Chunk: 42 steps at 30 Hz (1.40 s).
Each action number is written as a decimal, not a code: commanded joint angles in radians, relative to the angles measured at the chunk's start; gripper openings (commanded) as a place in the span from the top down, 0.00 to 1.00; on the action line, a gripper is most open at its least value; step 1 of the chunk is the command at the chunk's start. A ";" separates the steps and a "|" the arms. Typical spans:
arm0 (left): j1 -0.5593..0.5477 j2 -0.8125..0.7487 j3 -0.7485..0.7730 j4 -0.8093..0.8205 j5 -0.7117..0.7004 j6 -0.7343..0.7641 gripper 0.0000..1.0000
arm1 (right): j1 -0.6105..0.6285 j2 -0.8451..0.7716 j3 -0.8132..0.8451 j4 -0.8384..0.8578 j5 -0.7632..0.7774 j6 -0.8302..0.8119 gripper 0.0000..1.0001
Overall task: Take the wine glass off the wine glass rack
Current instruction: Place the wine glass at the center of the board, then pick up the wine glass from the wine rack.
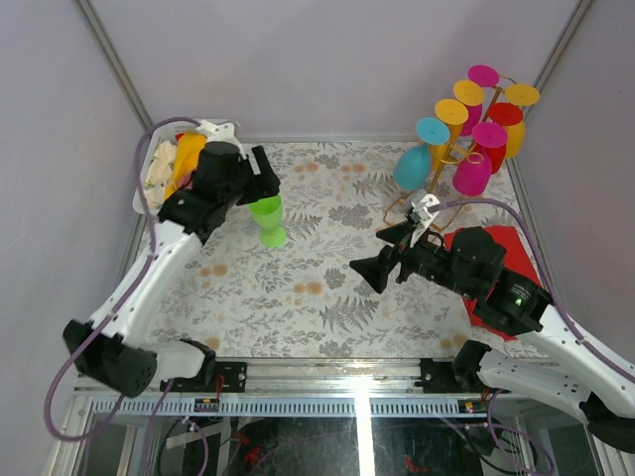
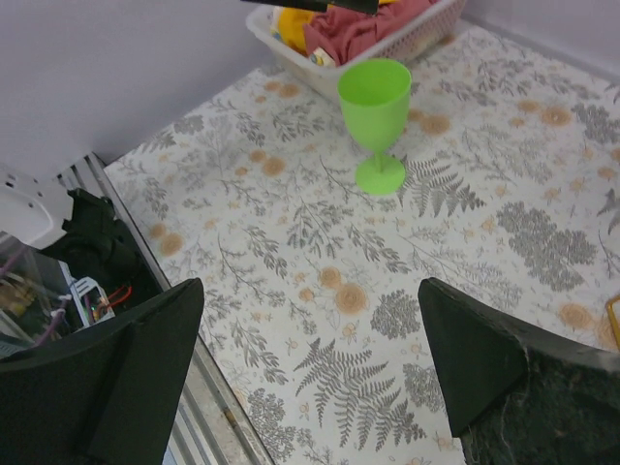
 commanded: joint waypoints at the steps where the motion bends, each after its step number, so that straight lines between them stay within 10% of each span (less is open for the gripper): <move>1: 0.006 -0.149 -0.049 0.008 0.005 -0.031 0.10 | -0.002 0.015 0.126 0.042 -0.089 -0.024 0.01; 9: 0.007 -0.340 -0.123 -0.028 -0.043 -0.084 0.00 | -0.003 0.070 0.286 0.180 -0.124 -0.144 0.01; 22: 0.006 -0.520 -0.205 -0.024 0.005 -0.079 0.00 | -0.038 0.516 0.807 -0.246 0.606 -0.378 0.01; 42: 0.006 -0.563 -0.215 -0.081 0.003 -0.082 0.00 | -1.150 0.450 0.780 -0.465 -0.178 -0.035 0.00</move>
